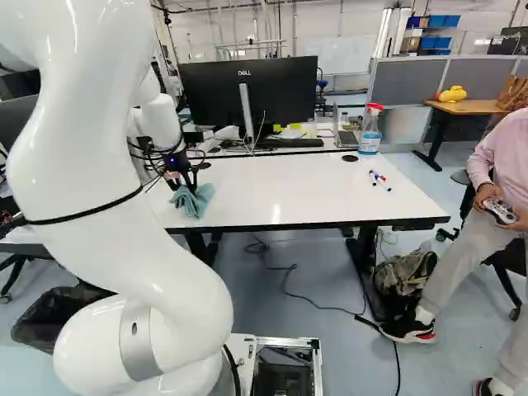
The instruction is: Clean the table with the green towel
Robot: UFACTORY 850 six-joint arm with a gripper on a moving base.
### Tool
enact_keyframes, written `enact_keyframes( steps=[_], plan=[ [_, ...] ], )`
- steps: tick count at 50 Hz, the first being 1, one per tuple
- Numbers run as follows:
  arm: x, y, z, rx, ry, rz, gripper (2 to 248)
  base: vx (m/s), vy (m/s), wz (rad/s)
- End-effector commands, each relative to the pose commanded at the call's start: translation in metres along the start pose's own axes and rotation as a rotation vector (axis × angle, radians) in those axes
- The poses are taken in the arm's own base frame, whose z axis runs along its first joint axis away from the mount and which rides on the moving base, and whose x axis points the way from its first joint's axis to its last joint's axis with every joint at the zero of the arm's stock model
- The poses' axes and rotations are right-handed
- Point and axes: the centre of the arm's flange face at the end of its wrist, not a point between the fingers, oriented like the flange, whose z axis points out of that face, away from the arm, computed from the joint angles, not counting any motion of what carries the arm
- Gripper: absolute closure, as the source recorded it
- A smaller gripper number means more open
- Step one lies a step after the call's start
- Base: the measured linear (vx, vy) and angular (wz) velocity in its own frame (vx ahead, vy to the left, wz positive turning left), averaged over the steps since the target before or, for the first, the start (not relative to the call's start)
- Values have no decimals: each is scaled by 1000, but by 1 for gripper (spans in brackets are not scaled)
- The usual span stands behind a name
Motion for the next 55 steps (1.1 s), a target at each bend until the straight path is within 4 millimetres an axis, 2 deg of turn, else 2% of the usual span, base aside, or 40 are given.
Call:
enact_keyframes(
  steps=[16,27,42,55],
  plan=[
    [-28,-12,-4,5,-12,-29,203,0,0,0],
    [-49,-12,-8,6,-18,-35,203,0,0,0],
    [-77,1,-14,1,-21,-12,203,0,0,0],
    [-87,24,-17,-10,-17,41,203,0,0,0]
  ],
)
